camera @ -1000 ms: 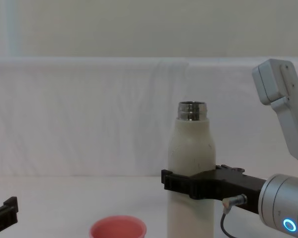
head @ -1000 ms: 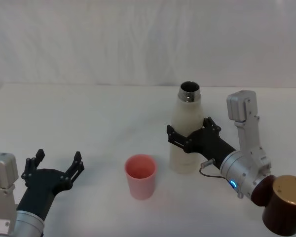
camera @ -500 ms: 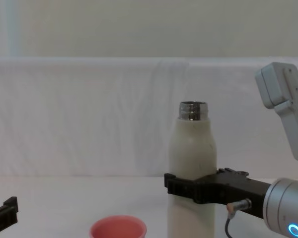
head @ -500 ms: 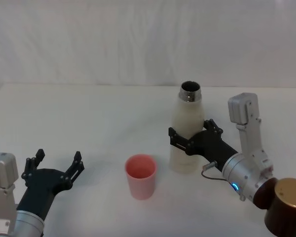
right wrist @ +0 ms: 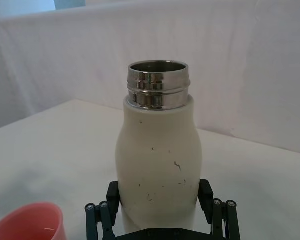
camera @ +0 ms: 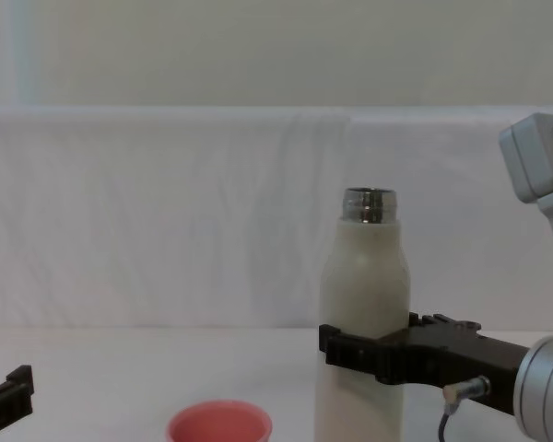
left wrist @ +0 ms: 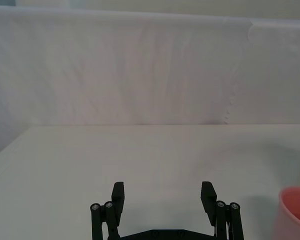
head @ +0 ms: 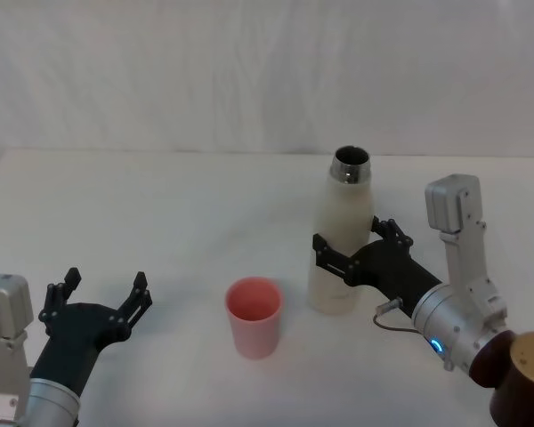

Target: Grasp the thermos with one hand and pour water into the cup lid.

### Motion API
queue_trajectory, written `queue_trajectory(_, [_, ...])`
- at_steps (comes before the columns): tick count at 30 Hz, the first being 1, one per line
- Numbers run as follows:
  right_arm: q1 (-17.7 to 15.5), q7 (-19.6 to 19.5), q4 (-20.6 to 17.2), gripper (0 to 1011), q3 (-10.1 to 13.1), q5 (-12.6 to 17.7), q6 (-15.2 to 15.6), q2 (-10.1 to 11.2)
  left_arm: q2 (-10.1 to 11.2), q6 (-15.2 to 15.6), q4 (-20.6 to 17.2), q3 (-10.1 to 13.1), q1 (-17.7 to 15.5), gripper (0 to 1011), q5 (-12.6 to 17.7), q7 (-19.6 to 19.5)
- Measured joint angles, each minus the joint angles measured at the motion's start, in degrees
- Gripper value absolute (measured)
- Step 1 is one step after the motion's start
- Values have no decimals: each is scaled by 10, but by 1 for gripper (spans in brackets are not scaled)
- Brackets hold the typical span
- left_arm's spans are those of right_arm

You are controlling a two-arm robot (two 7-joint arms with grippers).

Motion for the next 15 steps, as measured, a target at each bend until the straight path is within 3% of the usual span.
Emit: queue_trajectory(15, [-41,0,-50,1001,1,8,-1,22,0,0,0,0,0,1001,0,0])
